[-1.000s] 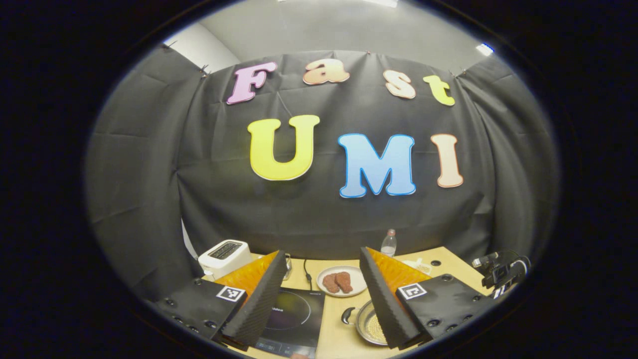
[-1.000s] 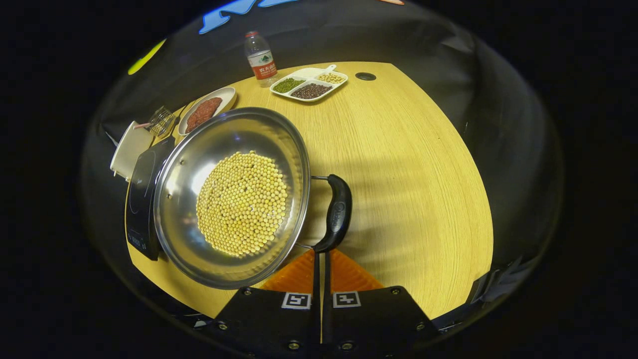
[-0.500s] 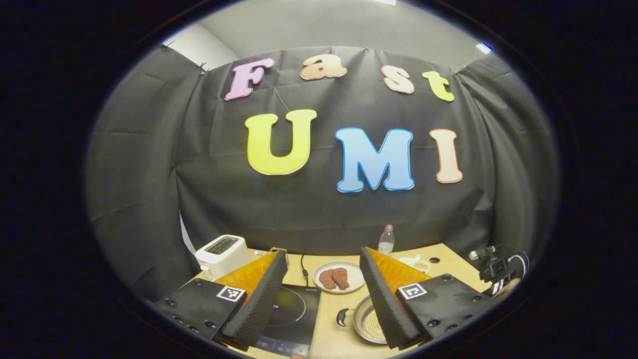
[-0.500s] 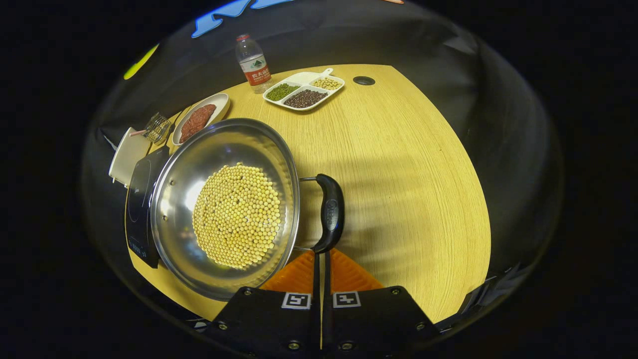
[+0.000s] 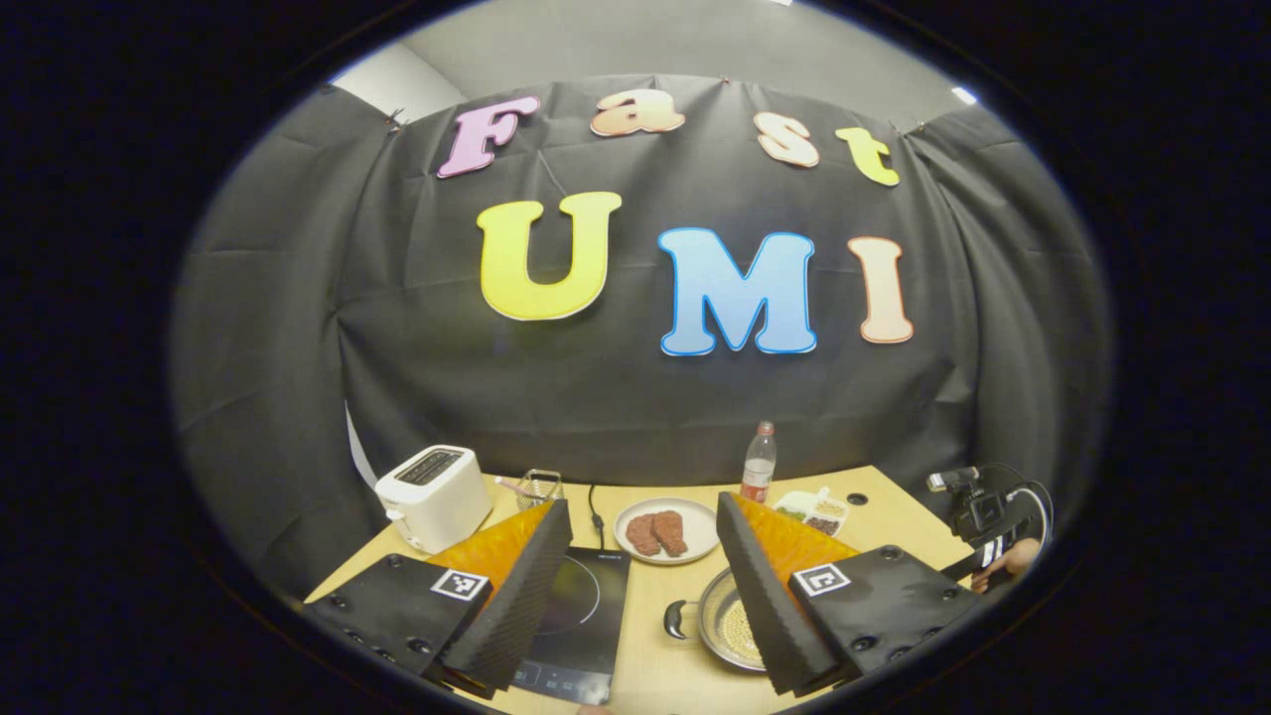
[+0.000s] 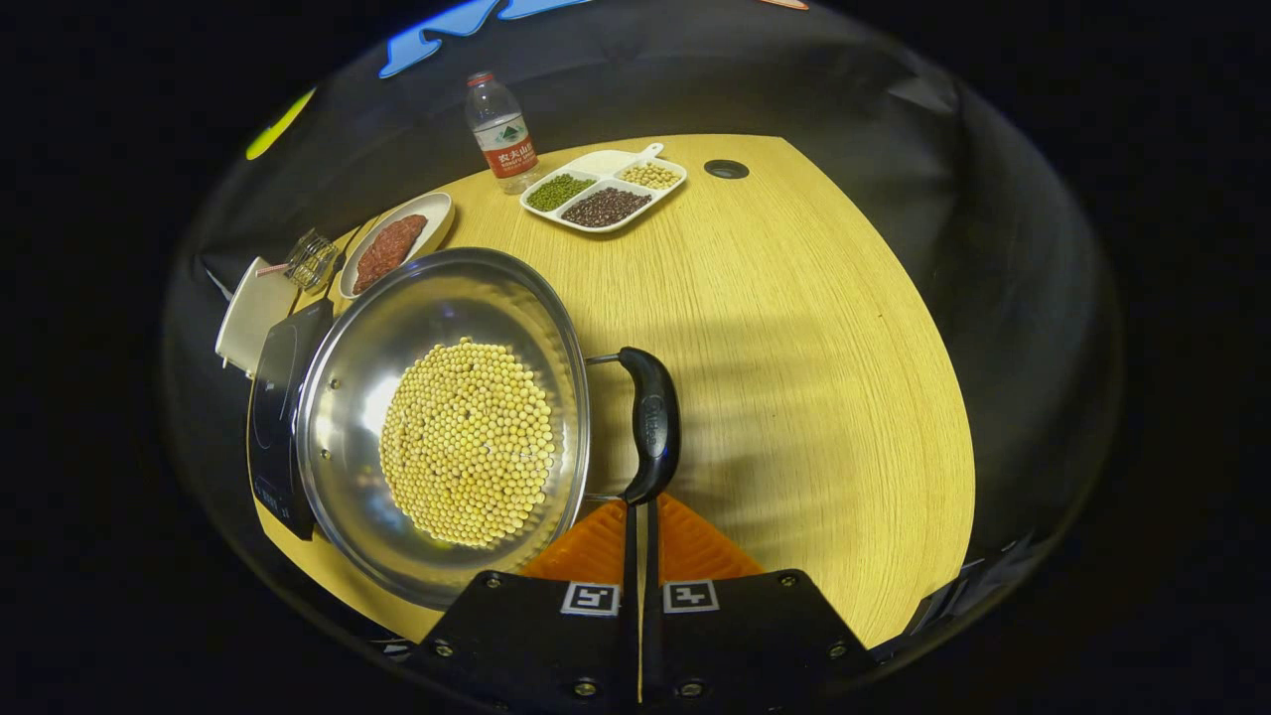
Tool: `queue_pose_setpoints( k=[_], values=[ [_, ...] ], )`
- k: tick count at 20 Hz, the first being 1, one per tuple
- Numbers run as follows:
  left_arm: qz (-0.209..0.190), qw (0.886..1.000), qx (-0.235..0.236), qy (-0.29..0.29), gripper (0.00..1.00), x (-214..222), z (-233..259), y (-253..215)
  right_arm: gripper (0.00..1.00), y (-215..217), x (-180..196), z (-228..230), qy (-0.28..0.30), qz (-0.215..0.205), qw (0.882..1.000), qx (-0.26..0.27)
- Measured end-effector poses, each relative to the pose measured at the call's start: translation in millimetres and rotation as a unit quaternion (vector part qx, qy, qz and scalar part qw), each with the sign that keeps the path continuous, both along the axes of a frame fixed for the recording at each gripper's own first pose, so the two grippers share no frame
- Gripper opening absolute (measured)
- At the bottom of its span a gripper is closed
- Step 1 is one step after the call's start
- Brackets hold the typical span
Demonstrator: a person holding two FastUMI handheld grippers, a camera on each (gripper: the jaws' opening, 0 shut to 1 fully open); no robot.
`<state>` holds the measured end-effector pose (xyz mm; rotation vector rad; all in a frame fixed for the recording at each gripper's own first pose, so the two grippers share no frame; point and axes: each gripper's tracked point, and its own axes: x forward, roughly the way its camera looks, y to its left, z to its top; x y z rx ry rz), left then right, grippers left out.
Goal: First push the handle of the pot to place it horizontally, then grasp the pot with both hands and set it on the induction cooktop.
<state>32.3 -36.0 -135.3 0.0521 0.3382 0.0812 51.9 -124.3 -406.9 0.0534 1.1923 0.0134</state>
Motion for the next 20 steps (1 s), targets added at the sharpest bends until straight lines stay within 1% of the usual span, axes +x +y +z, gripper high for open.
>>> queue_pose_setpoints(
  k=[2, 3, 4, 6, 7, 8, 9, 11, 12, 13, 14, 15, 17, 19, 20],
  values=[
    [-0.006, 1.0, -0.002, 0.002, 0.96, 1, -2, 1, 0.02, 0, 0, -1, -0.003, -0.003, 1.0, 0.002],
    [-0.01, 1.0, -0.004, 0.004, 0.99, 1, -3, 2, 0.02, -1, 0, 0, -0.005, -0.005, 1.0, 0.004],
    [-0.013, 1.0, -0.007, 0.005, 0.96, 1, -5, 2, 0.02, -1, -1, -1, -0.007, -0.008, 1.0, 0.005],
    [-0.024, 1.0, -0.013, 0.005, 0.99, 0, -7, 1, 0.03, -6, -4, 4, -0.018, -0.016, 1.0, -0.004],
    [-0.031, 0.999, -0.017, 0.003, 0.99, 0, -8, 1, 0.05, -7, -6, 12, -0.03, -0.019, 0.999, -0.002],
    [-0.039, 0.999, -0.021, 0.001, 0.99, 1, -7, 1, 0.17, -8, -10, 16, -0.043, -0.024, 0.999, -0.003],
    [-0.047, 0.999, -0.025, 0.001, 0.98, 1, -8, 0, 0.27, -12, -14, 23, -0.057, -0.029, 0.998, -0.01],
    [-0.066, 0.997, -0.038, 0.0, 0.96, 0, -13, -4, 0.8, -15, -18, 36, -0.098, -0.033, 0.995, -0.016],
    [-0.074, 0.996, -0.046, 0.002, 0.92, -1, -16, -6, 1.0, -14, -24, 53, -0.118, -0.04, 0.992, -0.014],
    [-0.083, 0.995, -0.055, 0.007, 0.92, -2, -20, -9, 1.0, -12, -28, 65, -0.14, -0.046, 0.989, -0.01],
    [-0.091, 0.994, -0.063, 0.012, 1.0, -2, -25, -12, 1.0, -9, -31, 76, -0.162, -0.051, 0.986, -0.004],
    [-0.094, 0.993, -0.068, 0.015, 0.99, -3, -29, -14, 1.0, -5, -33, 87, -0.181, -0.056, 0.982, 0.001],
    [-0.097, 0.992, -0.073, 0.017, 0.92, -2, -35, -18, 1.0, 2, -33, 106, -0.225, -0.056, 0.973, 0.01],
    [-0.092, 0.992, -0.074, 0.03, 0.92, -2, -55, -23, 1.0, 6, -32, 120, -0.258, -0.046, 0.965, 0.012],
    [-0.089, 0.992, -0.075, 0.039, 0.96, -2, -67, -26, 1.0, 9, -29, 124, -0.272, -0.04, 0.961, 0.012]
  ],
)
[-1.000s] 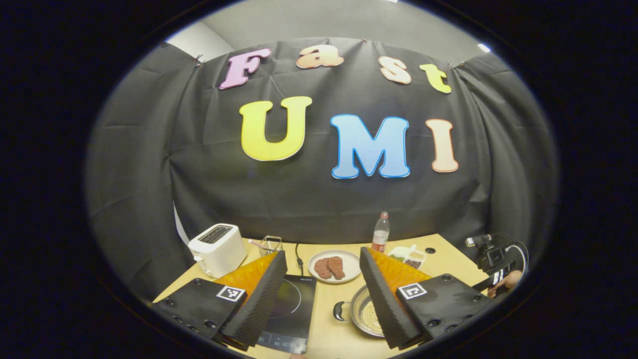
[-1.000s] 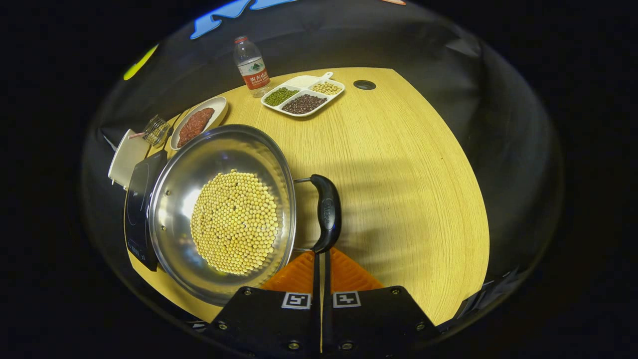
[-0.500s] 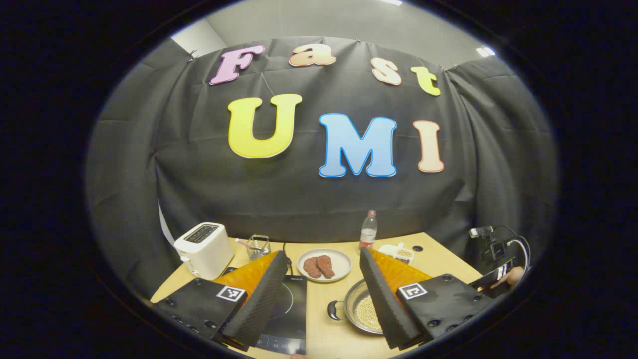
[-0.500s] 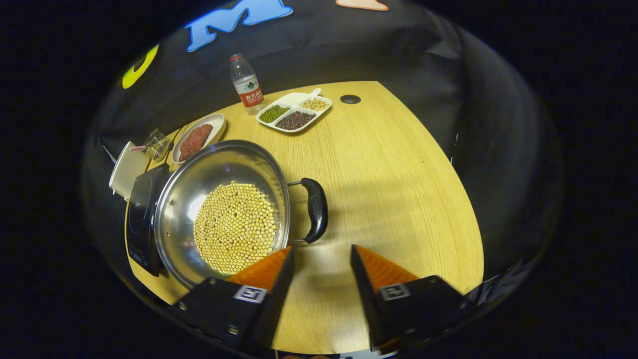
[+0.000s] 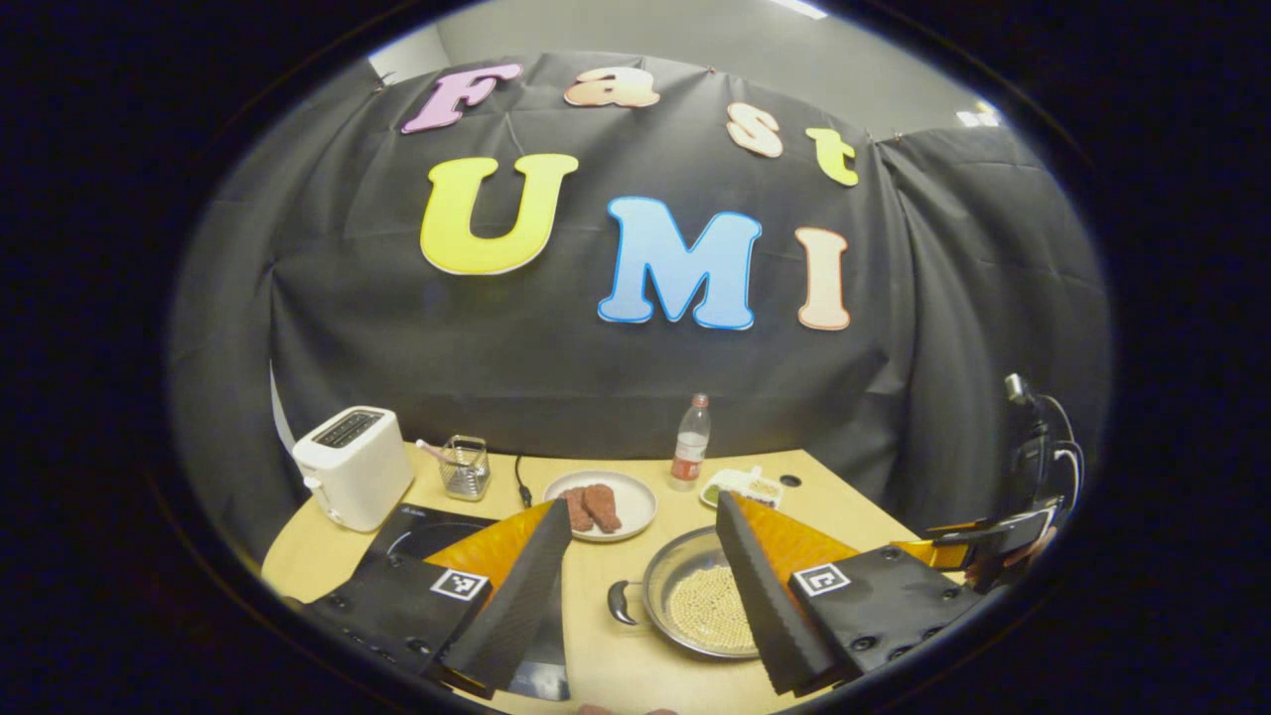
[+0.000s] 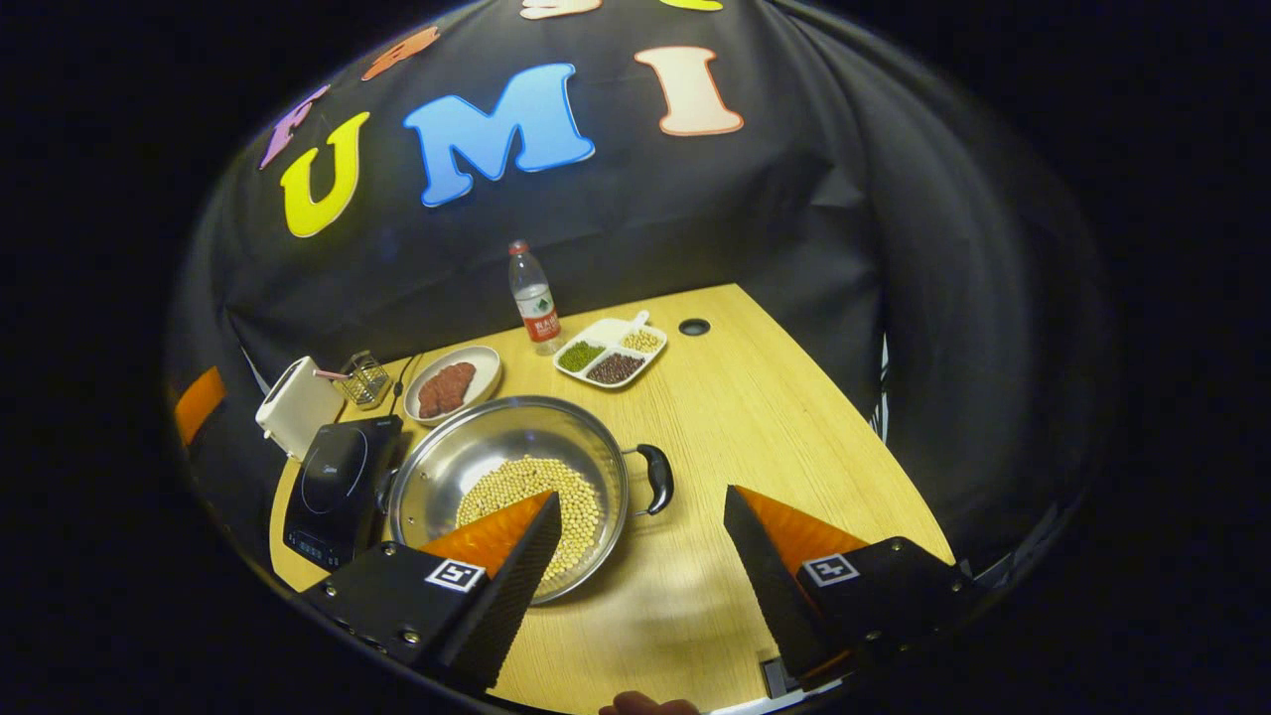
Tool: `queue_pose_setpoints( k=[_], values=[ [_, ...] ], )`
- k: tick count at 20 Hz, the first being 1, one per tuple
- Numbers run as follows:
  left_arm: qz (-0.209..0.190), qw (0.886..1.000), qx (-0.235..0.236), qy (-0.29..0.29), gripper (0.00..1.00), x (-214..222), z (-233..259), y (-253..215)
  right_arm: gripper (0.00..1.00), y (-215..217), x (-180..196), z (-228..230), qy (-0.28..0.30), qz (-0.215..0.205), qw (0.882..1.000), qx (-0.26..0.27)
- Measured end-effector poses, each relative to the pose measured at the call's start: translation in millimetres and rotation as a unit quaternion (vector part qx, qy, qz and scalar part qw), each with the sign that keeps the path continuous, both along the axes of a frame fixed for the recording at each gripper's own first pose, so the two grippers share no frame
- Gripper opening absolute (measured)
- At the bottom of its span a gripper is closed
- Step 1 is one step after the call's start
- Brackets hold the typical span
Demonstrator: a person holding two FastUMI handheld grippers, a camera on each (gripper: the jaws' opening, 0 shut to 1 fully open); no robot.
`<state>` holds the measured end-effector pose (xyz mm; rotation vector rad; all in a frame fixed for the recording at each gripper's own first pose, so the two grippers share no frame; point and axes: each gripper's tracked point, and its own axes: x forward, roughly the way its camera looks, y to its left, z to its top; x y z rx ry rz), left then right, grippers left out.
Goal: First push the handle of the pot to place it horizontally, then grasp the pot with both hands and set it on the induction cooktop.
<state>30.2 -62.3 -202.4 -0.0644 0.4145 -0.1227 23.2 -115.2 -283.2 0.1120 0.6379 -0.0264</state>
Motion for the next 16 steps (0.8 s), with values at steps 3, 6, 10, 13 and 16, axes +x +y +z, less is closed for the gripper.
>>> queue_pose_setpoints(
  k=[3, 6, 10, 13, 16],
  values=[
    [0.013, 0.999, 0.002, 0.032, 0.93, 0, -38, -11, 1.0, 5, 11, 1, -0.026, 0.017, 0.999, -0.007],
    [0.016, 0.998, 0.01, 0.054, 0.96, 6, -76, -23, 1.0, 4, 25, -15, -0.034, 0.031, 0.999, -0.019],
    [0.029, 0.996, 0.031, 0.078, 0.94, 12, -129, -20, 1.0, 0, 44, -45, -0.034, 0.039, 0.998, -0.024],
    [0.041, 0.993, 0.042, 0.102, 0.97, 16, -166, -14, 1.0, -7, 57, -62, -0.035, 0.039, 0.998, -0.03],
    [0.049, 0.989, 0.042, 0.13, 0.95, 23, -203, -7, 1.0, -10, 65, -82, -0.021, 0.038, 0.999, -0.031]
  ],
)
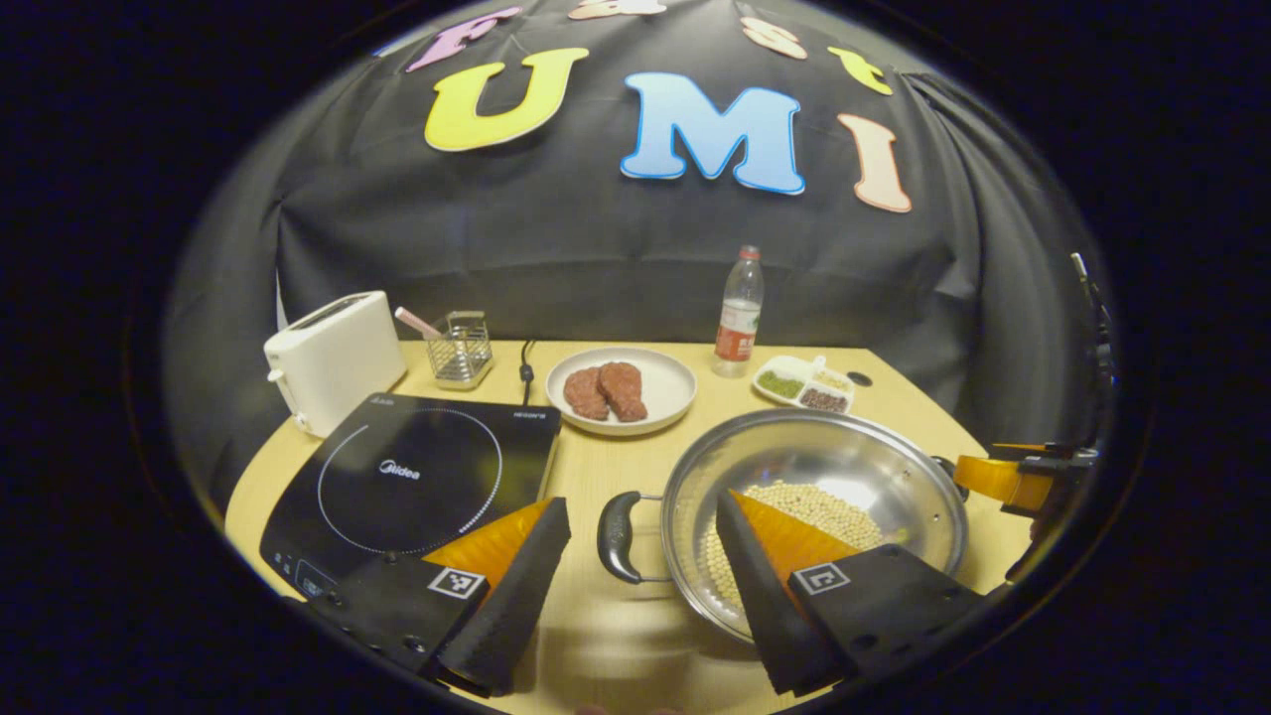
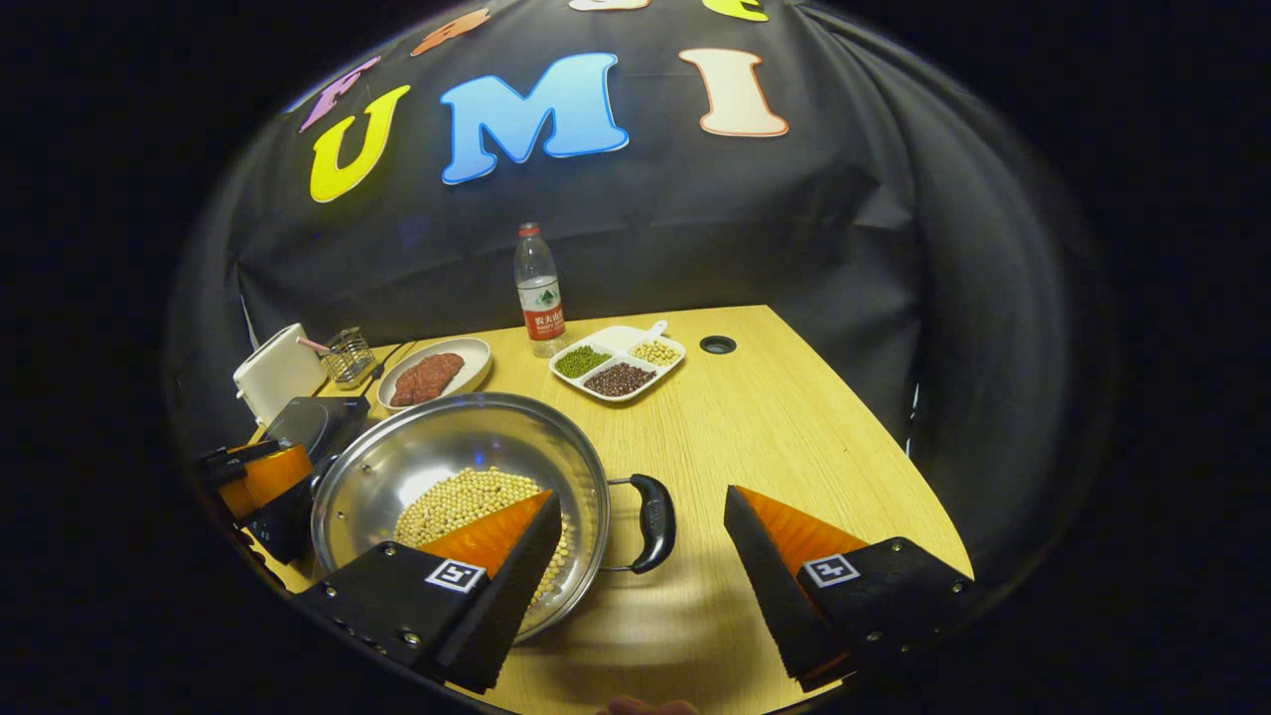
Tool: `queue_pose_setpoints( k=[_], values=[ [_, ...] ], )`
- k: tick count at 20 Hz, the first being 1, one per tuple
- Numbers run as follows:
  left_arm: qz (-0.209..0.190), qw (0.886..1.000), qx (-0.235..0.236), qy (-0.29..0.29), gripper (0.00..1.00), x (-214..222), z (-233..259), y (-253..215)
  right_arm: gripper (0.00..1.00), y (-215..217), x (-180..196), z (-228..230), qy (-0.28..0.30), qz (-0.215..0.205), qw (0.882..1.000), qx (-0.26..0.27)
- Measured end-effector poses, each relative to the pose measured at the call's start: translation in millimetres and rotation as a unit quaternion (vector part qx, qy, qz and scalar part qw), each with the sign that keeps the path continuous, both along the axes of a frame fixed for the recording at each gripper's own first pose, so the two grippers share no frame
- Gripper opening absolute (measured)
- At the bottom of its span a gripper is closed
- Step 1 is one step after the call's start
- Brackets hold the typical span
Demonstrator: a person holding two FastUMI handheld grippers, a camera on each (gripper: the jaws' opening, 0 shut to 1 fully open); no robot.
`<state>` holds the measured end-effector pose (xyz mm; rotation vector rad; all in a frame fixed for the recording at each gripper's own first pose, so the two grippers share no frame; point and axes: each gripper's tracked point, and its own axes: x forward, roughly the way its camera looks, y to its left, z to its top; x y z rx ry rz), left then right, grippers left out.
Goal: First push the handle of the pot to place it horizontally, then grasp the pot with both hands and set it on the induction cooktop.
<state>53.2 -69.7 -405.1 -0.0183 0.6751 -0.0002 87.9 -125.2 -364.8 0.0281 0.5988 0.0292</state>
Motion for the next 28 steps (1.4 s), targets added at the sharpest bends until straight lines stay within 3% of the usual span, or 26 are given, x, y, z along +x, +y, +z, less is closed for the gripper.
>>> queue_pose_setpoints(
  k=[4, 14, 16, 17, 19, 20, 21, 22, 26, 27, 28],
  values=[
    [-0.004, 0.999, 0.007, 0.034, 0.97, 6, -36, 2, 1.0, 1, 9, -23, 0.018, 0.005, 1.0, -0.007],
    [-0.004, 0.998, 0.006, 0.06, 0.97, 16, -63, 6, 1.0, -1, 30, -67, 0.07, 0.013, 0.997, -0.027],
    [-0.012, 0.998, 0.004, 0.063, 0.95, 18, -63, 3, 1.0, 4, 31, -71, 0.08, 0.018, 0.997, -0.016],
    [-0.019, 0.998, 0.008, 0.063, 0.87, 19, -63, 1, 0.99, 6, 32, -71, 0.084, 0.022, 0.996, -0.014],
    [-0.031, 0.997, 0.012, 0.064, 0.84, 19, -63, -4, 0.9, 10, 34, -74, 0.087, 0.031, 0.996, -0.014],
    [-0.032, 0.997, 0.014, 0.066, 0.76, 19, -64, -4, 0.86, 14, 33, -73, 0.09, 0.037, 0.995, -0.012],
    [-0.033, 0.997, 0.014, 0.069, 0.78, 19, -64, -4, 0.75, 14, 33, -74, 0.093, 0.039, 0.995, -0.018],
    [-0.034, 0.997, 0.013, 0.07, 0.81, 19, -64, -5, 0.73, 14, 33, -75, 0.096, 0.041, 0.994, -0.02],
    [-0.038, 0.996, 0.02, 0.079, 0.71, 18, -63, -5, 0.67, 14, 32, -74, 0.111, 0.034, 0.993, 0.012],
    [-0.038, 0.996, 0.022, 0.08, 0.77, 19, -63, -5, 0.66, 14, 33, -72, 0.109, 0.026, 0.994, 0.018],
    [-0.038, 0.995, 0.025, 0.083, 0.7, 18, -63, -5, 0.63, 15, 31, -74, 0.113, 0.024, 0.993, 0.019]
  ],
)
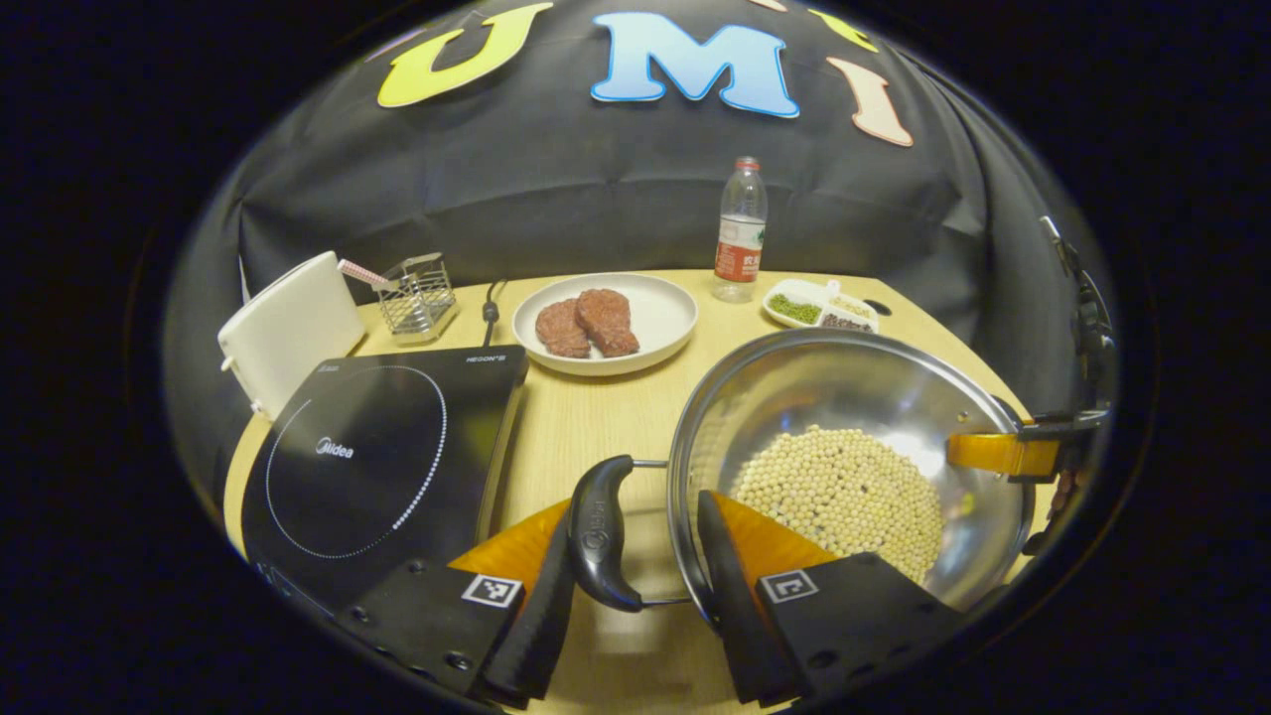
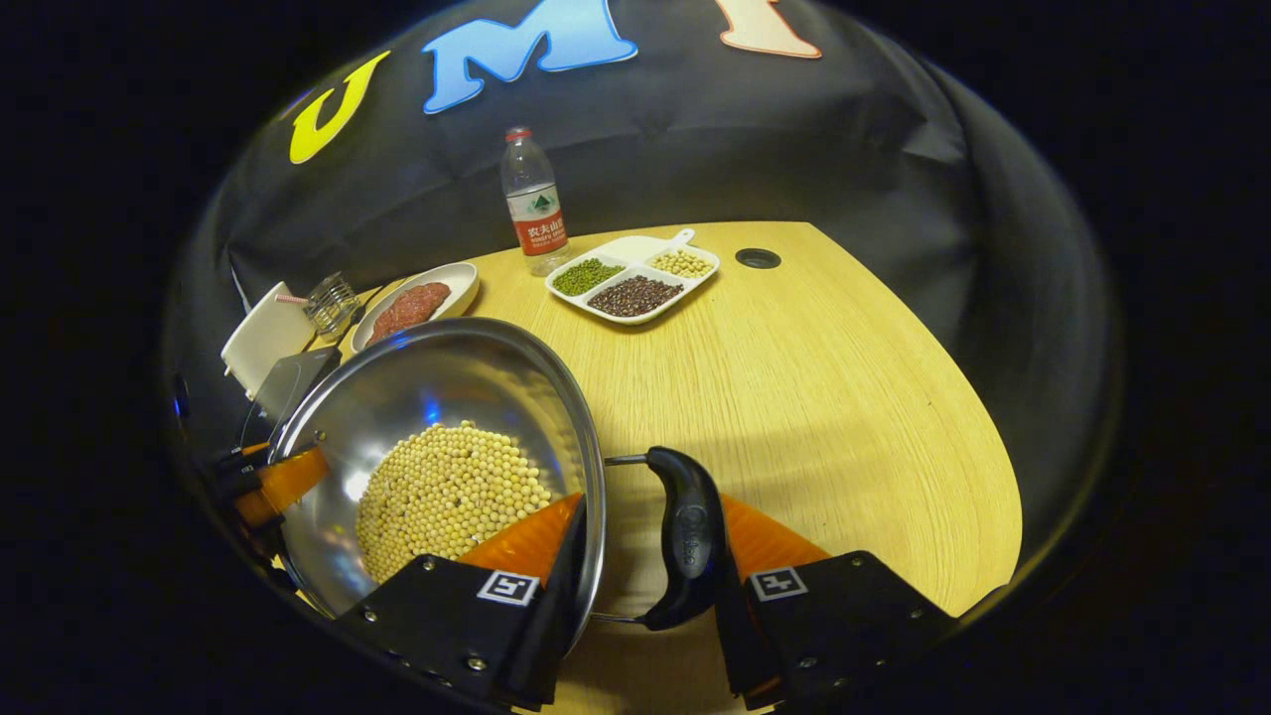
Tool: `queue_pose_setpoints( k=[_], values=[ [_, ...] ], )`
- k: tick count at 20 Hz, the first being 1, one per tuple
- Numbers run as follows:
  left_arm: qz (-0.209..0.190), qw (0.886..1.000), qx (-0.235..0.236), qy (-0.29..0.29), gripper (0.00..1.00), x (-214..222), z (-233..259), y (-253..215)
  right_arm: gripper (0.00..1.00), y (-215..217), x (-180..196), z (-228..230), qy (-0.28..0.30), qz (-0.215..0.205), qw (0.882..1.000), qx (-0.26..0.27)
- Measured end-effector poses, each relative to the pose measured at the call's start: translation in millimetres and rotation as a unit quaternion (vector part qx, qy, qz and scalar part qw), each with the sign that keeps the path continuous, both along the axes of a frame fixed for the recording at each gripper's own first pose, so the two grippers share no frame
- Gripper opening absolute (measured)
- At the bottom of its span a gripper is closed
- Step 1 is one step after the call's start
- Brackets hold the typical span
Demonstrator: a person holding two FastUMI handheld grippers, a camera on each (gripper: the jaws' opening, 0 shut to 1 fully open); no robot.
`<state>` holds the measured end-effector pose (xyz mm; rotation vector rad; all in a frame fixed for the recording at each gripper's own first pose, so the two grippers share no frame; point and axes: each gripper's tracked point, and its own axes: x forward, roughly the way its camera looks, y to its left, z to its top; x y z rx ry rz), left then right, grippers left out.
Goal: First push the handle of the pot to place it horizontally, then grasp the pot with both hands and set it on the induction cooktop.
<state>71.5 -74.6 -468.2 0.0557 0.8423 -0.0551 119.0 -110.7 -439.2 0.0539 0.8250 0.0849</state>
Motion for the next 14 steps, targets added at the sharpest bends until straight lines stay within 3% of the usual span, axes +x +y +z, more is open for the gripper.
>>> queue_pose_setpoints(
  k=[2, 4, 5, 6, 7, 12, 14],
  values=[
    [0.003, 1.0, 0.002, 0.005, 0.69, 0, 0, 1, 0.62, 1, 0, 1, 0.004, -0.002, 1.0, 0.004],
    [0.008, 1.0, -0.001, 0.008, 0.64, -2, 2, 2, 0.52, 2, 0, 1, 0.014, -0.013, 1.0, 0.019],
    [0.006, 1.0, -0.002, 0.008, 0.67, -2, 2, 2, 0.58, 3, 0, 0, 0.016, -0.013, 1.0, 0.018],
    [0.003, 1.0, 0.0, 0.008, 0.7, -2, 2, 4, 0.57, 4, -1, -1, 0.018, -0.012, 1.0, 0.016],
    [0.004, 1.0, -0.003, 0.009, 0.63, -2, 4, 6, 0.58, 5, -3, 1, 0.02, -0.014, 1.0, 0.016],
    [-0.004, 1.0, -0.017, -0.004, 0.7, 4, 31, 14, 0.57, 14, -13, 31, 0.006, -0.033, 0.999, 0.017],
    [-0.008, 1.0, -0.025, -0.009, 0.67, 4, 48, 19, 0.57, 21, -17, 50, 0.0, -0.036, 0.999, 0.013]
  ],
)
